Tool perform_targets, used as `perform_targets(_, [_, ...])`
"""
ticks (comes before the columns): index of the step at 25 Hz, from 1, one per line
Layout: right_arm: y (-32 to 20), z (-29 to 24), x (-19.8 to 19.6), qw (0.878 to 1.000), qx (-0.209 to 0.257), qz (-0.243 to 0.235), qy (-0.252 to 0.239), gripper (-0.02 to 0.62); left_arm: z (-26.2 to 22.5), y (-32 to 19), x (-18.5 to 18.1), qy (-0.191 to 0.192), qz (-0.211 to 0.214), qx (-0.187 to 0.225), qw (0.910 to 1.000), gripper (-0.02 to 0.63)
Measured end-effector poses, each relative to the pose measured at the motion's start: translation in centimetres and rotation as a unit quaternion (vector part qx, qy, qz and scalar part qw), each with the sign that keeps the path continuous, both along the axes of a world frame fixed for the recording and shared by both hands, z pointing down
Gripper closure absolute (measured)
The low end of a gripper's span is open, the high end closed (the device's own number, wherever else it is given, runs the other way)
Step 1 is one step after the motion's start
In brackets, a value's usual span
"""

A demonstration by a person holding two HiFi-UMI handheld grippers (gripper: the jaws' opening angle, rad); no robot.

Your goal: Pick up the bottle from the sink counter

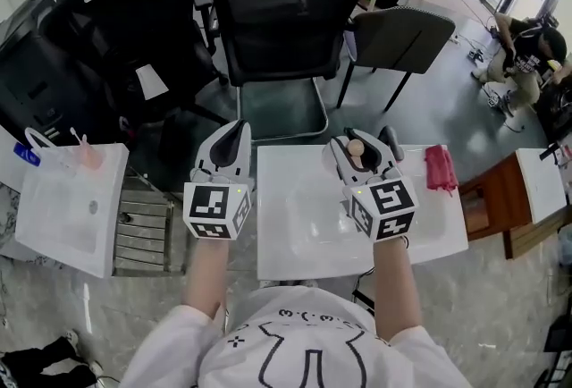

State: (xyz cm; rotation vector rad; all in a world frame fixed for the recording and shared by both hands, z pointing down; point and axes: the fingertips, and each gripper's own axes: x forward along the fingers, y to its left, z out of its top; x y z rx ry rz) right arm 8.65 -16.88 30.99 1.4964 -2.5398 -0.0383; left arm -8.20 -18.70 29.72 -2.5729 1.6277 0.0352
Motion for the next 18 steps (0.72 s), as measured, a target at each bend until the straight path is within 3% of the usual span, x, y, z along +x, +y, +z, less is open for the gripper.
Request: perform_targets(18, [3.3, -6.3, 9.1, 0.992, 0.071, 0.105, -0.027, 0.462, -4.2, 1.5, 2.5, -0.003, 0.019, 0.051, 0.9985, 0.597])
